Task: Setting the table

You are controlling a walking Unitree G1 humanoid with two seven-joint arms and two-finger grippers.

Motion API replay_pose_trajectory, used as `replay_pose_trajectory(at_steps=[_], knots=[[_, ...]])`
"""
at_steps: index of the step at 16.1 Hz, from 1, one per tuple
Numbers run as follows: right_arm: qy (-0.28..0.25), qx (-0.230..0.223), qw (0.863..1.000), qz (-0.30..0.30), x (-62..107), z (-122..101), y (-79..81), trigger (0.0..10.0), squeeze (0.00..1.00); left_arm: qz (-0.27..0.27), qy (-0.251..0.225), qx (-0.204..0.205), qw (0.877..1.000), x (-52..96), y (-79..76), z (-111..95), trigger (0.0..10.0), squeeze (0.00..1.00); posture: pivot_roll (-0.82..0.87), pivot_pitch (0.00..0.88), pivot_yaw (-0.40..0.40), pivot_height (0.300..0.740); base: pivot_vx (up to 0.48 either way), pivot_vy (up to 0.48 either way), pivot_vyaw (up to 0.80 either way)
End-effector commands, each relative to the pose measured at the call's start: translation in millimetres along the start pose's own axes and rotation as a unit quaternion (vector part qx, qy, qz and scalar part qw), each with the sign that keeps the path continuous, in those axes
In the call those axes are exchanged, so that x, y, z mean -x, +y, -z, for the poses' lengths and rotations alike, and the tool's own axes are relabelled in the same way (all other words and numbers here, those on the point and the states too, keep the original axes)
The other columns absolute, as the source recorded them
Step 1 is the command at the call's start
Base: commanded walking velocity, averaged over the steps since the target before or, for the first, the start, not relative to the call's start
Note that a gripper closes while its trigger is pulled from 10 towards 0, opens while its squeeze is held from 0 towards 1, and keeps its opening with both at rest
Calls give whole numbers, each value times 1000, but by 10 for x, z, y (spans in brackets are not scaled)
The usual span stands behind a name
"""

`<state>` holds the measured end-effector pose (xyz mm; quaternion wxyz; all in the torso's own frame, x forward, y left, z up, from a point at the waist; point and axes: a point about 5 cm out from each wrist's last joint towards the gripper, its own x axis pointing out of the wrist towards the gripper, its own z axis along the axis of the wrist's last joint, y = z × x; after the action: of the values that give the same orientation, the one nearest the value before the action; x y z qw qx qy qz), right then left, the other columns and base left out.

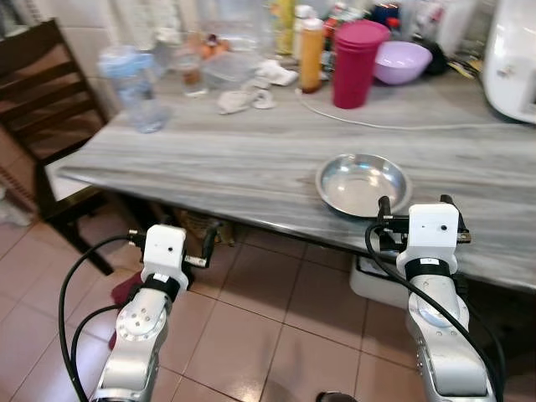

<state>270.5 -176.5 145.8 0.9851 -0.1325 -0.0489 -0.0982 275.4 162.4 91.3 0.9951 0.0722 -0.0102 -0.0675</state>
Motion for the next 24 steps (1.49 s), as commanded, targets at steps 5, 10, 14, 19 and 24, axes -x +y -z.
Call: replay_pose_trajectory(at_steps=[5, 10, 14, 19, 24], knots=[[-18, -2, 1000, -10, -4, -90, 22, 10000, 0, 3, 9, 1, 1000, -14, -4, 8, 10000, 0, -198, 86, 109, 740, 0, 0, -249], [-11, -10, 1000, -13, -11, -75, 39, 10000, 0, -5, 14, 9, 1000, -49, -6, 16, 10000, 0, -203, 74, 107, 740, 0, 0, -267], [-10, -11, 1000, -13, -27, -68, 49, 10000, 0, -4, 19, 6, 1000, -78, -17, 22, 10000, 0, -203, 64, 110, 740, 0, 0, -775], [-15, -19, 1000, -15, -20, -80, 69, 10000, 0, 2, 25, 0, 1000, -54, -45, 44, 10000, 0, -201, 74, 108, 740, -271, 0, -338], [-15, -21, 1000, -14, -30, -80, 71, 10000, 0, 7, 26, -3, 1000, -59, -62, 48, 10000, 0, -204, 75, 108, 740, -289, 0, 0]])
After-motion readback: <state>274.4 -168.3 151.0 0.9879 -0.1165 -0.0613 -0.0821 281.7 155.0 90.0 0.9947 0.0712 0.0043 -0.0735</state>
